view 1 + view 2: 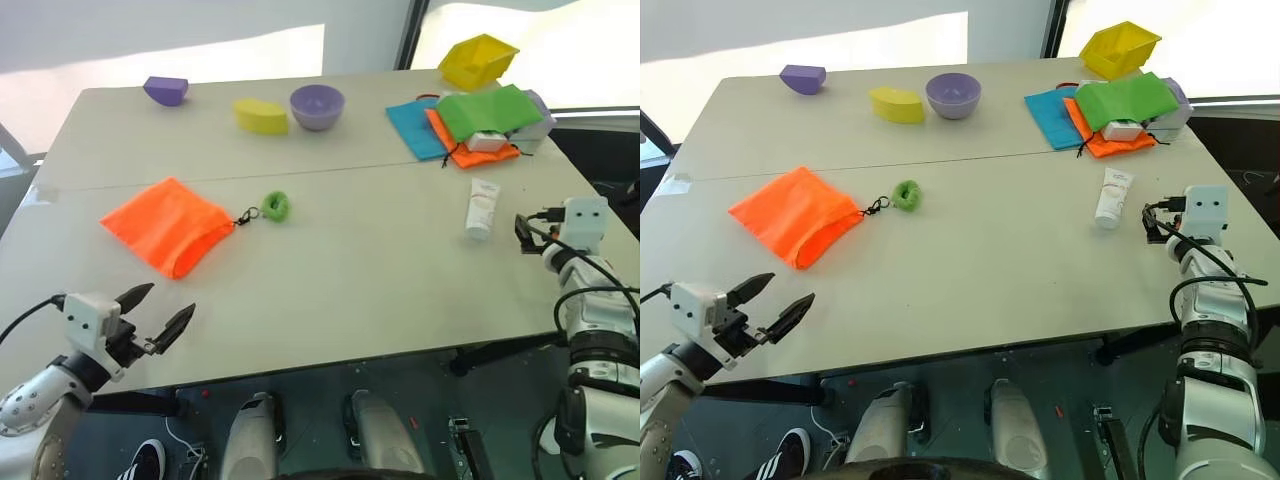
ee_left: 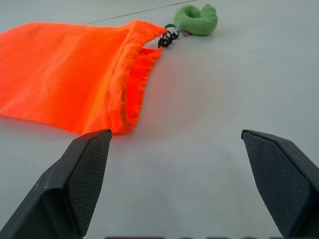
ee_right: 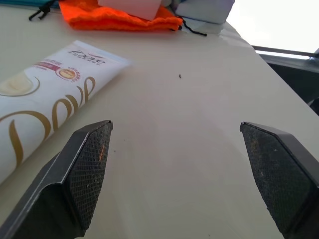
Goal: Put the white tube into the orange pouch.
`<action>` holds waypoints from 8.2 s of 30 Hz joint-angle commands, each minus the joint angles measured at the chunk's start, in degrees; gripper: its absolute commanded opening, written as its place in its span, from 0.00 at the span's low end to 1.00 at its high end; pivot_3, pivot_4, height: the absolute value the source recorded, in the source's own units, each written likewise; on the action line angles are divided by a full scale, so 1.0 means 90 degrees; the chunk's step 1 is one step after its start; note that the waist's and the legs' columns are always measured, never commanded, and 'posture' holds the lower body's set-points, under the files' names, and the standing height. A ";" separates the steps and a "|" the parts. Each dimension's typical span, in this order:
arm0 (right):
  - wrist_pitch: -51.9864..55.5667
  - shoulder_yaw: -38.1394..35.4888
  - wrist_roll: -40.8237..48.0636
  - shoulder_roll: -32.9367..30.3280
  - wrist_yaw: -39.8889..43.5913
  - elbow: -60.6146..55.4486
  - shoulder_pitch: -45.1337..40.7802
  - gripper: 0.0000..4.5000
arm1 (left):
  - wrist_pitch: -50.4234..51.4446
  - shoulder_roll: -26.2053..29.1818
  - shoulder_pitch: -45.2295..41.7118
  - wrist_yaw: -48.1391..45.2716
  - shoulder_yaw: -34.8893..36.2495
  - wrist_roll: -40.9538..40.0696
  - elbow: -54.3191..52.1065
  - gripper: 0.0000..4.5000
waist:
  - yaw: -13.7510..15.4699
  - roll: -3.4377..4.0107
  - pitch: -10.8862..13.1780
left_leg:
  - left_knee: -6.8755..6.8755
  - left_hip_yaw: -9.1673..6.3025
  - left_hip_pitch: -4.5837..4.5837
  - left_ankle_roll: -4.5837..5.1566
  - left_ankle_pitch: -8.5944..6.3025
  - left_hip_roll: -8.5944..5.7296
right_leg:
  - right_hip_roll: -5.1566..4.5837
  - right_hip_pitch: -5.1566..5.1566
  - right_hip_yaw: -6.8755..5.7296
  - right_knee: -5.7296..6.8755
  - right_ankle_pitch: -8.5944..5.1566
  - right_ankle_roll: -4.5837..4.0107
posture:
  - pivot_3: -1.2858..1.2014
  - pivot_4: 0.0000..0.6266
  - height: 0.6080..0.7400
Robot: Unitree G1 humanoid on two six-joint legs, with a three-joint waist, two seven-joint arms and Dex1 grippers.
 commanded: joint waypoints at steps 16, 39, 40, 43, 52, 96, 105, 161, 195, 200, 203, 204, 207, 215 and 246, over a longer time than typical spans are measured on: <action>-0.0338 0.0075 -0.0053 -0.0147 0.0228 -0.0107 0.0014 0.95 | -0.0540 -0.0012 -0.0570 0.0049 -0.0181 0.0333 0.0089 1.00 | 0.0014 0.0001 -0.0001 | 0.0001 0.0001 -0.0001 0.0000 0.0000 0.0001 | 0.0005 0.0002 0.0000 -0.0001 0.0000 0.0001 | 0.52 0.24 1.00; 0.0686 0.2381 0.0803 0.0385 0.3290 -0.6083 0.1718 0.95 | 0.0121 -0.0266 -0.2629 0.2493 -0.1914 0.3637 0.0859 1.00 | 0.0058 -0.0002 -0.0013 | 0.0003 0.0003 0.0002 -0.0006 -0.0004 0.0003 | 0.0010 0.0002 -0.0004 0.0007 0.0014 0.0026 | 0.52 0.24 1.00; 0.0708 0.2370 0.0793 0.0423 0.3261 -0.6073 0.1704 0.95 | 0.0183 -0.0270 -0.2639 0.2526 -0.1970 0.3740 0.0819 1.00 | 0.0059 -0.0003 -0.0013 | 0.0002 0.0002 0.0001 -0.0009 -0.0005 0.0003 | 0.0009 0.0001 -0.0004 0.0007 0.0014 0.0026 | 0.52 0.24 1.00; 0.0653 0.2305 0.0731 0.0430 0.3231 -0.5974 0.1762 0.95 | 0.0402 -0.0323 -0.2660 0.2760 -0.1901 0.3898 0.0761 1.00 | 0.0062 -0.0005 -0.0014 | 0.0001 0.0002 0.0001 -0.0011 -0.0007 0.0003 | -0.0003 0.0001 -0.0005 0.0007 0.0014 0.0025 | 0.52 0.24 1.00; 0.0492 0.2368 0.0553 0.0444 0.3176 -0.5796 0.1811 1.00 | 0.0751 -0.0406 -0.2676 0.2944 -0.1938 0.4041 0.0691 0.46 | 0.0059 -0.0005 -0.0014 | 0.0000 -0.0001 0.0001 -0.0004 -0.0002 0.0004 | -0.0003 0.0000 -0.0005 0.0007 0.0014 0.0025 | 0.52 0.24 1.00; 0.6789 0.0201 0.0322 0.0467 -0.0233 -0.4198 -0.0913 1.00 | 0.0019 -0.0115 -0.1759 0.1293 -0.2096 0.2913 -0.0333 0.01 | 0.0024 -0.0004 -0.0015 | -0.0009 0.0012 -0.0009 -0.0018 -0.0011 -0.0003 | -0.0034 -0.0017 -0.0005 0.0000 0.0017 0.0016 | 0.52 0.24 1.00; 0.6795 0.0343 0.0089 0.0566 -0.0666 -0.3300 -0.1197 1.00 | -0.0057 -0.0151 -0.1757 0.1320 -0.2134 0.2979 -0.0386 0.01 | 0.0022 -0.0004 -0.0015 | -0.0020 0.0017 -0.0024 0.0007 -0.0001 -0.0002 | -0.0022 -0.0018 -0.0010 -0.0030 0.0018 0.0020 | 0.52 0.24 1.00; 0.2366 0.3409 -0.0596 -0.0406 0.3221 -0.5169 0.0384 0.83 | -0.0808 0.0298 -0.0991 0.0916 -0.1143 0.2613 0.0005 0.00 | 0.0032 -0.0005 -0.0017 | -0.0057 0.0026 -0.0017 -0.0009 -0.0018 -0.0007 | -0.0069 -0.0020 -0.0036 -0.0072 0.0024 0.0018 | 0.52 0.24 1.00; -0.3213 0.5685 -0.3963 0.4440 -0.0160 0.0154 -0.2509 0.99 | -0.0198 -0.0067 -0.1084 0.0739 -0.1718 0.1971 -0.1030 0.00 | -0.0154 -0.0033 -0.0034 | -0.0028 0.0035 -0.0001 -0.0024 -0.0010 0.0005 | -0.0062 -0.0024 -0.0063 -0.0006 0.0030 0.0025 | 0.52 0.24 1.00; -0.3298 0.5531 -0.3695 0.4501 0.0070 0.0250 -0.2505 0.69 | -0.0241 -0.0013 -0.0925 0.0681 -0.1682 0.1956 -0.1044 0.00 | -0.0152 -0.0033 -0.0034 | -0.0031 0.0034 -0.0002 -0.0027 -0.0009 0.0003 | -0.0072 -0.0027 -0.0065 -0.0001 0.0030 0.0024 | 0.52 0.24 1.00; -0.3213 0.5484 -0.3524 0.4589 0.0274 0.0140 -0.2339 0.36 | -0.0224 -0.0013 -0.0960 0.0690 -0.1681 0.1918 -0.1060 0.00 | -0.0154 -0.0033 -0.0034 | -0.0031 0.0035 -0.0002 -0.0027 -0.0009 0.0001 | -0.0078 -0.0027 -0.0069 -0.0001 0.0030 0.0023 | 0.52 0.24 1.00; -0.3160 0.5423 -0.3406 0.4636 0.0374 0.0107 -0.2309 0.22 | -0.0247 -0.0017 -0.0971 0.0684 -0.1688 0.1907 -0.1059 0.00 | -0.0155 -0.0033 -0.0034 | -0.0032 0.0035 -0.0002 -0.0027 -0.0009 0.0001 | -0.0079 -0.0027 -0.0069 -0.0001 0.0030 0.0023 | 0.52 0.24 1.00; -0.3149 0.5403 -0.3361 0.4620 0.0507 0.0121 -0.2285 0.00 | -0.0240 -0.0001 -0.0972 0.0685 -0.1694 0.1897 -0.1052 0.00 | -0.0154 -0.0033 -0.0034 | -0.0037 0.0035 -0.0002 -0.0027 -0.0009 0.0001 | -0.0083 -0.0028 -0.0078 -0.0001 0.0030 0.0023 | 0.52 0.24 1.00; -0.3030 0.5168 -0.3240 0.4079 0.0743 -0.0340 -0.2117 0.00 | -0.0244 0.0023 -0.1077 0.0725 -0.1728 0.1920 -0.1010 0.00 | -0.0148 -0.0033 -0.0034 | -0.0045 0.0035 -0.0002 -0.0027 -0.0010 0.0001 | -0.0088 -0.0031 -0.0082 -0.0002 0.0029 0.0022 | 0.52 0.24 1.00; 0.0158 0.3793 -0.1411 0.0750 0.2746 -0.5680 0.0204 0.00 | -0.0934 0.0512 -0.3148 -0.0544 -0.2845 0.1255 0.0429 0.00 | 0.0025 -0.0034 -0.0034 | -0.0028 0.0036 -0.0005 0.0005 0.0006 0.0000 | -0.0063 -0.0015 -0.0109 -0.0015 0.0036 0.0053 | 0.52 0.24 1.00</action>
